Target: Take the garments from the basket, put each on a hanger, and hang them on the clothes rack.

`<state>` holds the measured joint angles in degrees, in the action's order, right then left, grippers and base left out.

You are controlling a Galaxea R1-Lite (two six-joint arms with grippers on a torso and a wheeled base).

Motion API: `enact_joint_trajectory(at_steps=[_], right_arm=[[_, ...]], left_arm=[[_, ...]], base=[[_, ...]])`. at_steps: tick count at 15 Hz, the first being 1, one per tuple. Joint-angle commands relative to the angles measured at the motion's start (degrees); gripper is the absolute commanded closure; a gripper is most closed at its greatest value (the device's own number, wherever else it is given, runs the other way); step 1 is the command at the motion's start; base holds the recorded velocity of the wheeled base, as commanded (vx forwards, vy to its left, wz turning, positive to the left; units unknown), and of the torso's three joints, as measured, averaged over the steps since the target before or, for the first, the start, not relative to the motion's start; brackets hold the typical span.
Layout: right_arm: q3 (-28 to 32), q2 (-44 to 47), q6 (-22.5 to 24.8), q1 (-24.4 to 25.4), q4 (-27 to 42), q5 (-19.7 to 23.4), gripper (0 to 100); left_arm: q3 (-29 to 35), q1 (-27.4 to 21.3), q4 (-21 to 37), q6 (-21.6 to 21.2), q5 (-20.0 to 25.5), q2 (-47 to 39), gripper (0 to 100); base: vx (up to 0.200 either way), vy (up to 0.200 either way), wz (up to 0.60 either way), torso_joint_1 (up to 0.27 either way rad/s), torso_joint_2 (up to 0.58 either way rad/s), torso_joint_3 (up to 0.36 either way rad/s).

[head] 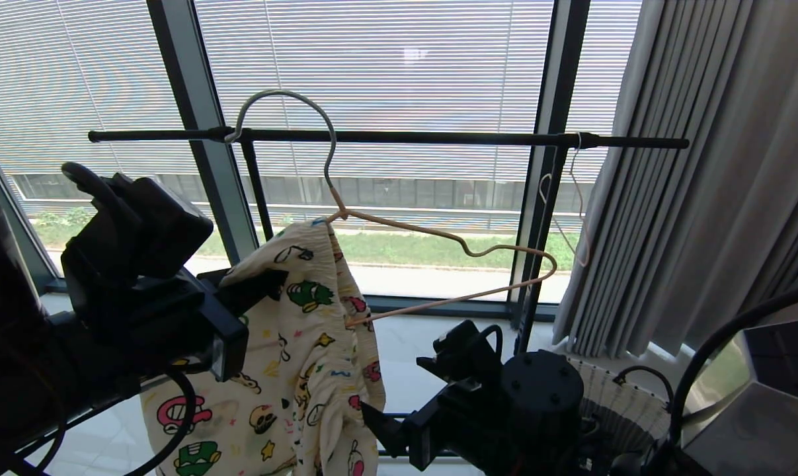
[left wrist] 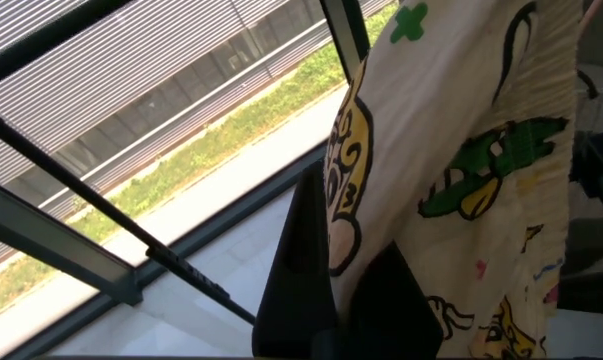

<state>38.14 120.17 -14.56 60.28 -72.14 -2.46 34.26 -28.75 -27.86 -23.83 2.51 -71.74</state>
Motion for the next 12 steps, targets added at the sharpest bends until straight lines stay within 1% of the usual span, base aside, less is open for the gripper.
enact_joint_trajectory(at_steps=[1, 4, 7, 8, 10, 12], right_arm=[[0.0, 1.38, -0.03, -0.08, -0.01, -0.09, 0], [-0.18, 1.82, -0.03, -1.04, -0.01, -0.61, 0], [-0.97, 1.82, 0.05, -2.8, -0.01, -2.64, 0], [-1.67, 1.64, 0.05, -3.07, -0.01, -2.72, 100], [-2.37, 1.47, 0.14, -3.15, -0.01, -3.6, 100], [-2.37, 1.29, 0.14, -3.77, -0.01, -6.06, 100]], left_arm=[[0.46, -0.35, -0.01, 0.01, 0.04, 0.2, 100], [0.46, -0.17, -0.01, 0.1, -0.14, 0.37, 100], [0.37, -0.17, -0.01, 0.01, -0.4, 0.9, 100], [0.37, -0.17, -0.01, 0.01, -0.4, 1.08, 100], [0.11, 0.01, -0.01, -0.07, -0.49, 1.34, 100], [-0.07, 0.53, -0.01, -0.07, -0.84, 1.43, 100]], base=[[0.0, 0.0, 0.0, 0.0, 0.0, 0.0], [0.0, 0.0, 0.0, 0.0, 0.0, 0.0], [0.0, 0.0, 0.0, 0.0, 0.0, 0.0], [0.0, 0.0, 0.0, 0.0, 0.0, 0.0], [0.0, 0.0, 0.0, 0.0, 0.0, 0.0], [0.0, 0.0, 0.0, 0.0, 0.0, 0.0]])
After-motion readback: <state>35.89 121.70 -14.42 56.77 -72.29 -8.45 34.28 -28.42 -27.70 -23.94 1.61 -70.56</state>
